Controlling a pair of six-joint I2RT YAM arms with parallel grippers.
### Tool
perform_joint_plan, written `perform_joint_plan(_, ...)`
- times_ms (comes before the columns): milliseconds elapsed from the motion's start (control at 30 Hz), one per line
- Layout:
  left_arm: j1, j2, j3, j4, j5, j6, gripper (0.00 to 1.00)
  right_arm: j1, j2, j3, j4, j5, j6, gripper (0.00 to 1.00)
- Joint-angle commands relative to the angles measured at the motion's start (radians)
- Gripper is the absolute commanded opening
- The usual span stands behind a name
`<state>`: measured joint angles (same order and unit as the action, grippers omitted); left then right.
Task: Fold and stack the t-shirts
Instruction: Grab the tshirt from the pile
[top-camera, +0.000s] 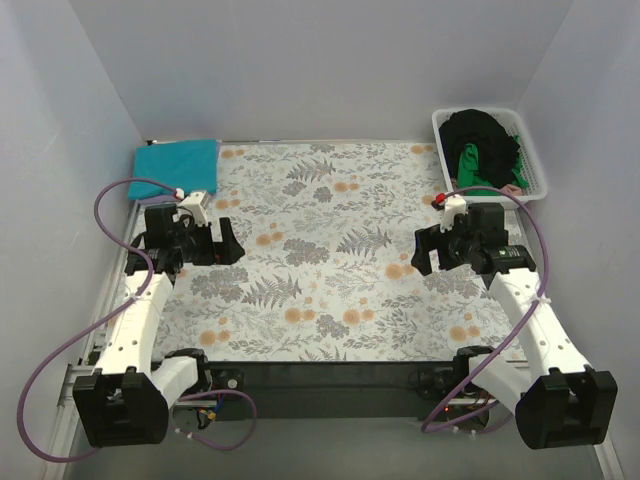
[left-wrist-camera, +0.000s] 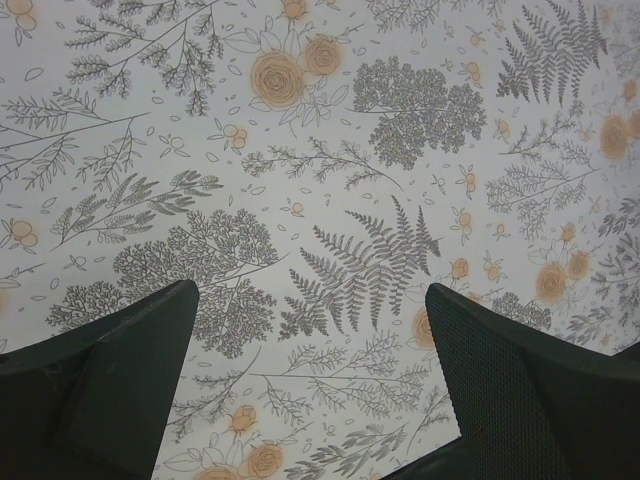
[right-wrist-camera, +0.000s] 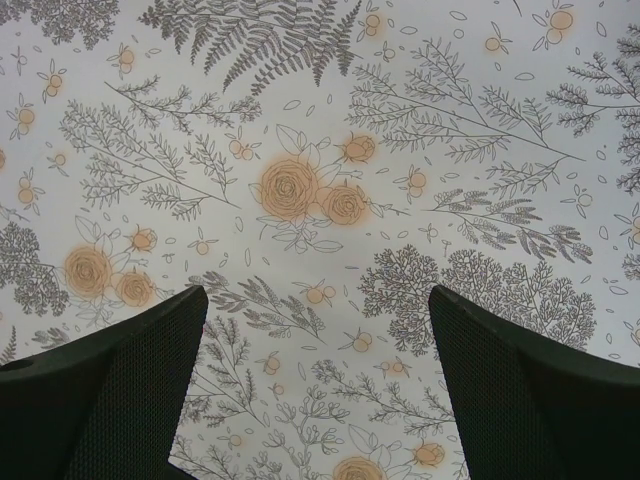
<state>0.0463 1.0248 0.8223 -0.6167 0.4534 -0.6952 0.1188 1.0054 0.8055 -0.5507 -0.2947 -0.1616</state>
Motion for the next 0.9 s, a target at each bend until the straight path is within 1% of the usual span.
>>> perform_joint_plan(0,0.0,0.02,0.014,-0.012,-0.001,0.019,0.98,-0.004,0.022,0.037,0.008,-0.012,-0.012,0.98)
perform_joint_plan(133,0.0,0.084,0.095,-0.072,0.065,0.028,0.98,-0.002,0.128,0.159,0.006,0.023,-0.03,0.98)
perform_joint_plan(167,0.0,0.102,0.107,-0.081,0.085,0.028,0.98,-0.002,0.153,0.238,0.0,0.038,-0.047,0.98)
perform_joint_plan(200,0.001,0.109,0.123,-0.103,0.108,0.033,0.98,-0.002,0.182,0.282,-0.008,0.048,-0.064,0.98)
perform_joint_plan(233,0.0,0.118,0.138,-0.11,0.143,0.039,0.98,-0.002,0.244,0.328,-0.018,0.066,-0.094,0.98)
perform_joint_plan(267,0.0,0.132,0.164,-0.115,0.149,0.039,0.98,-0.004,0.28,0.387,-0.028,0.118,-0.105,0.98)
perform_joint_plan(300,0.0,0.138,0.181,-0.124,0.156,0.037,0.98,-0.004,0.317,0.496,-0.037,0.149,-0.121,0.98)
perform_joint_plan(333,0.0,0.146,0.196,-0.13,0.16,0.037,0.98,-0.002,0.394,0.561,-0.049,0.181,-0.133,0.98)
perform_joint_plan(367,0.0,0.159,0.225,-0.135,0.159,0.042,0.98,-0.004,0.433,0.616,-0.049,0.259,-0.154,0.98)
perform_joint_plan(400,0.0,0.165,0.236,-0.14,0.159,0.043,0.98,-0.004,0.508,0.72,-0.046,0.29,-0.165,0.98)
perform_joint_plan(467,0.0,0.182,0.254,-0.146,0.159,0.048,0.98,-0.016,0.585,0.814,-0.043,0.37,-0.191,0.98)
perform_joint_plan(500,-0.002,0.201,0.267,-0.158,0.159,0.052,0.98,-0.021,0.667,0.922,-0.045,0.388,-0.191,0.98)
perform_joint_plan(567,0.0,0.224,0.279,-0.176,0.175,0.06,0.98,-0.04,0.752,1.035,-0.048,0.436,-0.181,0.98)
perform_joint_plan(600,0.0,0.239,0.285,-0.189,0.185,0.068,0.98,-0.048,0.821,1.081,-0.048,0.442,-0.173,0.98)
perform_joint_plan(633,0.0,0.248,0.287,-0.196,0.192,0.072,0.98,-0.057,0.853,1.171,-0.049,0.443,-0.167,0.98)
perform_joint_plan(733,0.0,0.264,0.296,-0.216,0.209,0.083,0.98,-0.076,0.97,1.271,-0.049,0.488,-0.177,0.98)
perform_joint_plan(767,0.0,0.265,0.301,-0.221,0.212,0.086,0.98,-0.083,0.992,1.308,-0.048,0.524,-0.185,0.98)
perform_joint_plan(833,0.0,0.27,0.31,-0.229,0.208,0.088,0.98,-0.099,1.045,1.339,-0.046,0.546,-0.181,0.98)
perform_joint_plan(867,0.0,0.273,0.314,-0.232,0.208,0.091,0.98,-0.135,1.058,1.359,-0.045,0.539,-0.171,0.98)
